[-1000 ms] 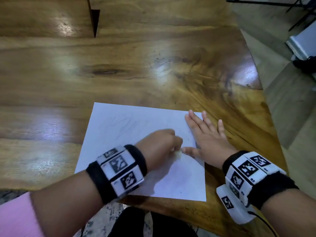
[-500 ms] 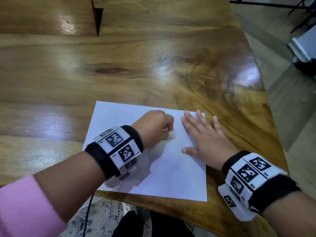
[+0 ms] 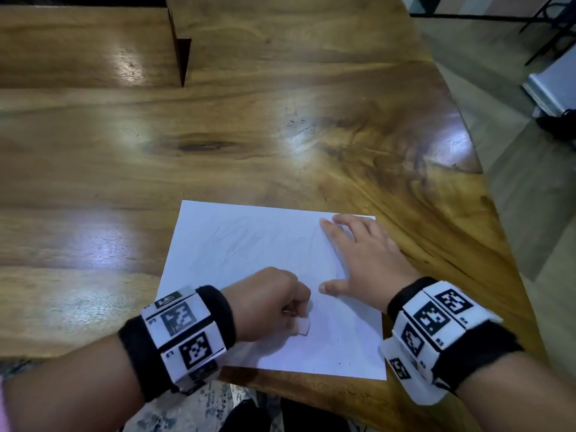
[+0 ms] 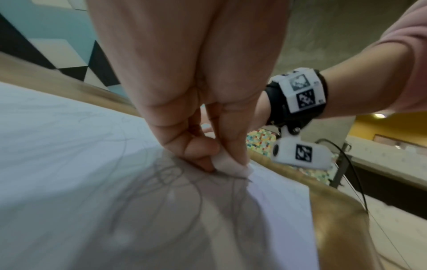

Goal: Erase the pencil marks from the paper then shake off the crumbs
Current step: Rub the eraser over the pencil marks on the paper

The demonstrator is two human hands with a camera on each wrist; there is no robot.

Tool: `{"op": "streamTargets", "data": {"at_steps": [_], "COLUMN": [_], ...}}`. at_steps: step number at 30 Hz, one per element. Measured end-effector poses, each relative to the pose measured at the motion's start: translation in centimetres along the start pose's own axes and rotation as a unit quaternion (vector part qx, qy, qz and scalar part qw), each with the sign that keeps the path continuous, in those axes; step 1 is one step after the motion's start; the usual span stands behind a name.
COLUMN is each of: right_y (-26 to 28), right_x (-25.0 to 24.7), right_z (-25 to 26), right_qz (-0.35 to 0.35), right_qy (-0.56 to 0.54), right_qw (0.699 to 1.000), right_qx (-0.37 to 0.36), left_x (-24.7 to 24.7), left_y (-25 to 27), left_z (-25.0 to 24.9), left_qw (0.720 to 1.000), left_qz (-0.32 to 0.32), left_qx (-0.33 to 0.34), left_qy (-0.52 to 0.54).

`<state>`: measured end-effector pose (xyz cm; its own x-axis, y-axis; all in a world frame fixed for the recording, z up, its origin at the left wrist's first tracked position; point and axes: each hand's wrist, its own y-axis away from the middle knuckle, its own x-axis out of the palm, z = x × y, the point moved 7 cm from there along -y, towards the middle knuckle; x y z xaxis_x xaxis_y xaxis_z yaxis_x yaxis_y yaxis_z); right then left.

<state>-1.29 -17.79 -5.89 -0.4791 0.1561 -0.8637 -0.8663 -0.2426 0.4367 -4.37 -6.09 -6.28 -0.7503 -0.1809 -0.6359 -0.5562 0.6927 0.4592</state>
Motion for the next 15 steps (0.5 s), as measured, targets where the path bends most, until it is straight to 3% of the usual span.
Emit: {"op": "streamTargets", "data": {"at_steps": [2, 5, 7, 10, 12, 15], "right_y": [0.0, -0.1, -0.1, -0.1, -0.2, -0.3], "right_x": [0.1, 0.0, 0.0, 0.2, 0.4, 0.6], "right_z": [0.0, -0.3, -0.4, -0.4, -0.6, -0.6], "right_qz": [-0.005, -0.015, -0.019, -0.013, -0.011, -0.007], "right_qy": [0.002, -0.011, -0.023, -0.024, -0.026, -0.026], "right_qw": [1.0, 1.0, 0.999, 1.0, 0.999, 0.999], "right_qx": [-0.002, 0.007, 0.013, 0.016, 0.018, 0.021], "left_x": [-1.9, -7.4, -9.3, -9.0, -7.9, -5.2], "left_y": [-0.7, -3.3, -5.2, -6.8, -5.9, -3.9], "left_z": [0.3, 1.7, 1.7, 1.5, 1.2, 1.1], "left_qw": [0.999, 0.979, 0.968, 0.965, 0.972, 0.991], "left_qz": [-0.028, -0.185, -0.228, -0.233, -0.222, -0.125], "left_qx": [-0.019, -0.084, -0.1, -0.116, -0.084, -0.038], "left_qy": [0.019, 0.032, 0.026, 0.002, -0.002, -0.018]}}
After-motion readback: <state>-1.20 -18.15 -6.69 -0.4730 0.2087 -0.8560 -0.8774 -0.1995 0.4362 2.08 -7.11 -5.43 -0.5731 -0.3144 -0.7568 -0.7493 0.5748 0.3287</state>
